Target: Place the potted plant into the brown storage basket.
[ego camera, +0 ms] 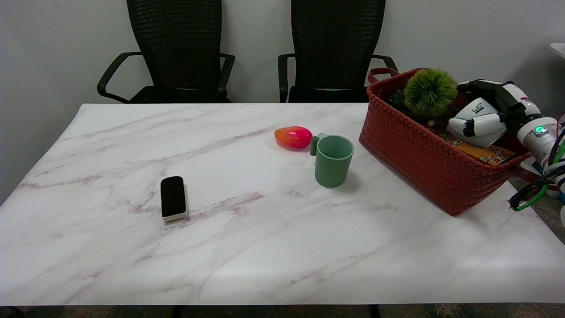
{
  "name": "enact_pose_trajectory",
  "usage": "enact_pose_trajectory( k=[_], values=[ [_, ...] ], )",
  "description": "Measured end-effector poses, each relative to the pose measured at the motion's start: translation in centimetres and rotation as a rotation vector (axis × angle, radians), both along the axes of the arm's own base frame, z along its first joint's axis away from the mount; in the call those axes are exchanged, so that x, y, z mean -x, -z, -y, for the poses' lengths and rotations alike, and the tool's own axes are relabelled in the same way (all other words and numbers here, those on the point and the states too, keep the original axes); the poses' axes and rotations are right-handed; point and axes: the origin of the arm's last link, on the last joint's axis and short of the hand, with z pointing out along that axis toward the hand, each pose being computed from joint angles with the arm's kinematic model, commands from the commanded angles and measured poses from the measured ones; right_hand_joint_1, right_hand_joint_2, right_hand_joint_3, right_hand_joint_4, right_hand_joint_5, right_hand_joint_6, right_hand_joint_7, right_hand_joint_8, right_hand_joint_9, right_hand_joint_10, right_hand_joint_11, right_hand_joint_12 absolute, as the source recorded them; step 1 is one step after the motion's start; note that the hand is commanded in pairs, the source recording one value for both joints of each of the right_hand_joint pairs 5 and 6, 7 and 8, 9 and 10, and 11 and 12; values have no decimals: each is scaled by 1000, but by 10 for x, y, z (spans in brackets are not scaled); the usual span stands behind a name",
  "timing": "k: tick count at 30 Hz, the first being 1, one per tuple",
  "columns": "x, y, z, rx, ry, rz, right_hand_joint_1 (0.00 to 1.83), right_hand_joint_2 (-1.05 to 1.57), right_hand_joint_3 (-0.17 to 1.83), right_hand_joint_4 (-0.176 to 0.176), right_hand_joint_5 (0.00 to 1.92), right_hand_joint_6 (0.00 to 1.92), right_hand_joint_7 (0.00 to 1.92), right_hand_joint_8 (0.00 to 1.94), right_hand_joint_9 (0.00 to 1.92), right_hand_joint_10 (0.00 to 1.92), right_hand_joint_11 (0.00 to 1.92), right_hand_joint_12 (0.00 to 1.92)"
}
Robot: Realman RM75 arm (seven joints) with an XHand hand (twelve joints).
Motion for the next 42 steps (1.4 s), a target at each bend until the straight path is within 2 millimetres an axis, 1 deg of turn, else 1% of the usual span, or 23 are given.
enact_pose_trajectory(
  k=[2,4,6,7,9,18,24,25,29,31,36,42],
  values=[
    [0,0,0,0,0,1,1321,-90,1470,0,243,243,211,211,319,319,166,166],
    [1,0,0,-1,0,2,1312,-179,1454,0,164,164,203,203,311,311,163,163],
    [1,1,0,-2,1,3,1297,-291,1383,0,90,90,189,189,297,297,162,162],
    [1,1,0,-2,1,4,1292,-307,1345,0,80,80,184,184,293,293,162,162],
    [2,1,0,-3,2,5,1281,-331,1289,0,52,52,175,175,276,276,163,163],
    [3,2,0,-7,1,6,1263,-367,1281,0,26,26,164,164,250,250,160,160],
    [1,2,0,-16,-18,11,1258,-250,1188,0,2,2,190,190,326,326,252,252],
    [0,2,0,-16,-23,11,1257,-221,1157,0,15,15,202,202,342,342,264,264],
    [-11,2,0,-24,-67,6,1260,-93,1060,0,303,303,250,250,406,406,362,362],
    [-19,3,1,-31,-98,3,1261,-69,1045,0,368,368,265,265,423,423,384,384],
    [-40,8,1,-57,-177,-9,1257,-16,1029,0,437,437,288,288,436,436,407,407],
    [-67,23,5,-119,-287,-11,1255,53,1028,0,467,467,314,314,463,463,449,449]
  ],
)
